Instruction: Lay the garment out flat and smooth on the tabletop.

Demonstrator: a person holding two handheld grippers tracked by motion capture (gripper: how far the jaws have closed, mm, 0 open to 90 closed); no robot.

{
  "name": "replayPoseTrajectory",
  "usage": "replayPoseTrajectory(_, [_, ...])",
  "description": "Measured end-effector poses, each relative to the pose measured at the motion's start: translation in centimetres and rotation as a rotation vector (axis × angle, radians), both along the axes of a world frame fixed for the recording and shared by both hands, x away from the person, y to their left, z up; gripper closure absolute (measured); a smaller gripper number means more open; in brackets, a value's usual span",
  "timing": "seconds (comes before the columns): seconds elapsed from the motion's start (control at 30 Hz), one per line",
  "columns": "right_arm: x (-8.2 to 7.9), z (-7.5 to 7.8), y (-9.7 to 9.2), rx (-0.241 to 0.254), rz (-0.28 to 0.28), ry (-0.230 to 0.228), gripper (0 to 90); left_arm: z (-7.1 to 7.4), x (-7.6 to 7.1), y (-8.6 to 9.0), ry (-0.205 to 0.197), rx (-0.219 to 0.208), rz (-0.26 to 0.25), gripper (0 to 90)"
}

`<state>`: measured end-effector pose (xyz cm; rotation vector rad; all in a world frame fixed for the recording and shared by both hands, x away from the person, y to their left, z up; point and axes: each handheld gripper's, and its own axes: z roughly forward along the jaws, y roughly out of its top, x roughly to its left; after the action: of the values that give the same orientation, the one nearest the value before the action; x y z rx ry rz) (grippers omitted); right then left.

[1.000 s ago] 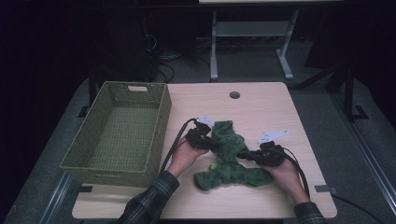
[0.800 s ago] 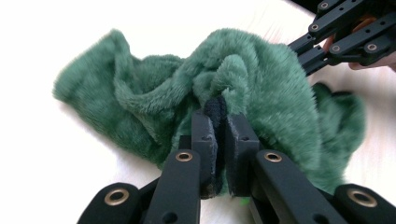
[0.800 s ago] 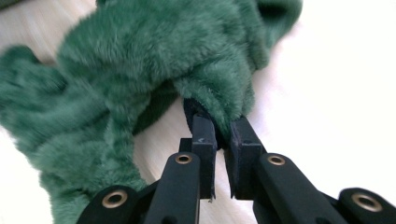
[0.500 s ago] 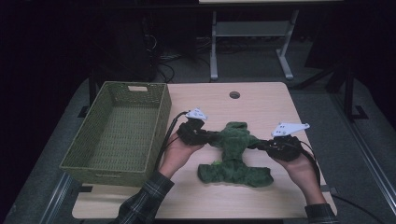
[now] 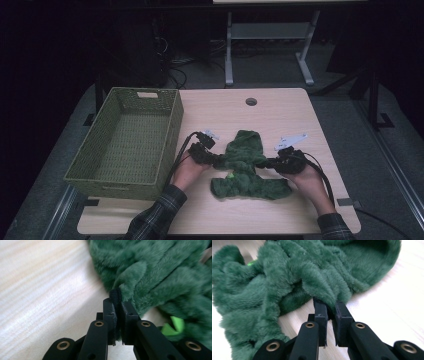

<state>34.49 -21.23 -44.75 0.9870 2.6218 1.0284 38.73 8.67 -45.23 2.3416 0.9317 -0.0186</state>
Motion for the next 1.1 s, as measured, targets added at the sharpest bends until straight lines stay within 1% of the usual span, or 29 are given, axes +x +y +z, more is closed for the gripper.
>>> replayPoseTrajectory(0.1, [0.2,-0.6,0.2,-0.013,0.005,0.017,82.1,-0.1,-0.1,-0.3,-0.014,0.001,0.002,83.6])
replayPoseTrajectory(0.13, [0.3,-0.7,0.2,-0.012,0.002,0.022,81.9,-0.1,-0.1,-0.2,-0.019,0.009,-0.008,82.7])
replayPoseTrajectory(0.17, [0.3,-0.8,0.2,-0.013,0.0,0.028,81.3,-0.1,-0.2,-0.3,-0.022,0.006,-0.004,81.2])
replayPoseTrajectory(0.2, [0.3,-0.8,0.2,-0.011,0.004,0.025,79.7,0.0,-0.2,-0.3,-0.029,0.0,0.001,77.8])
replayPoseTrajectory(0.27, [0.2,-0.7,0.1,-0.01,0.003,0.018,74.8,0.4,-0.2,-0.1,-0.046,-0.007,-0.003,67.4])
replayPoseTrajectory(0.3, [0.0,-0.4,0.0,-0.009,-0.001,0.017,71.2,0.7,-0.3,-0.1,-0.05,-0.015,0.006,64.2])
replayPoseTrajectory(0.37, [-0.2,0.2,-0.4,0.007,-0.009,0.0,65.5,1.5,-0.5,0.1,-0.064,-0.03,-0.005,57.9])
replayPoseTrajectory(0.43, [-0.4,0.9,-0.8,0.034,-0.022,-0.006,59.3,2.5,-0.7,0.2,-0.094,-0.036,-0.006,53.9])
replayPoseTrajectory(0.5, [-0.6,1.7,-1.4,0.058,-0.03,-0.024,58.6,3.6,-0.9,0.5,-0.117,-0.046,-0.009,51.9])
replayPoseTrajectory(0.53, [-0.8,2.0,-1.7,0.082,-0.041,-0.034,58.6,4.2,-1.0,0.5,-0.128,-0.066,0.003,51.2])
replayPoseTrajectory(0.57, [-0.8,2.4,-1.9,0.091,-0.044,-0.036,58.1,4.7,-1.1,0.6,-0.136,-0.077,0.003,51.1])
replayPoseTrajectory(0.63, [-0.7,3.1,-2.3,0.093,-0.049,-0.052,57.8,5.7,-1.0,0.7,-0.161,-0.077,0.003,50.7])
replayPoseTrajectory(0.7, [-0.4,3.6,-2.5,0.106,-0.067,-0.065,57.9,6.2,-0.6,0.6,-0.176,-0.083,0.013,50.9])
replayPoseTrajectory(0.73, [-0.1,3.8,-2.5,0.116,-0.083,-0.065,58.0,6.3,-0.4,0.5,-0.184,-0.079,0.016,51.1])
replayPoseTrajectory(0.77, [0.4,3.8,-2.5,0.115,-0.085,-0.071,58.3,6.3,0.0,0.4,-0.19,-0.077,0.023,51.3])
replayPoseTrajectory(0.8, [0.8,3.8,-2.3,0.108,-0.094,-0.066,58.3,6.2,0.4,0.3,-0.193,-0.082,0.029,51.7])
replayPoseTrajectory(0.87, [1.7,3.8,-2.0,0.102,-0.097,-0.063,59.2,5.7,1.3,-0.1,-0.19,-0.082,0.036,52.0])
replayPoseTrajectory(0.93, [2.7,3.8,-1.5,0.083,-0.102,-0.046,59.2,5.1,2.3,-0.5,-0.186,-0.074,0.03,52.1])
replayPoseTrajectory(0.97, [3.1,3.7,-1.3,0.085,-0.105,-0.053,59.4,4.8,2.7,-0.7,-0.18,-0.074,0.035,52.1])
replayPoseTrajectory(1.0, [3.6,3.6,-1.1,0.085,-0.104,-0.04,59.3,4.5,3.2,-0.9,-0.175,-0.072,0.034,52.1])
replayPoseTrajectory(1.07, [4.3,3.3,-0.6,0.073,-0.108,-0.038,59.3,3.8,4.0,-1.3,-0.167,-0.078,0.033,52.1])
replayPoseTrajectory(1.1, [4.7,3.1,-0.4,0.067,-0.109,-0.032,59.1,3.5,4.4,-1.5,-0.162,-0.069,0.03,52.1])
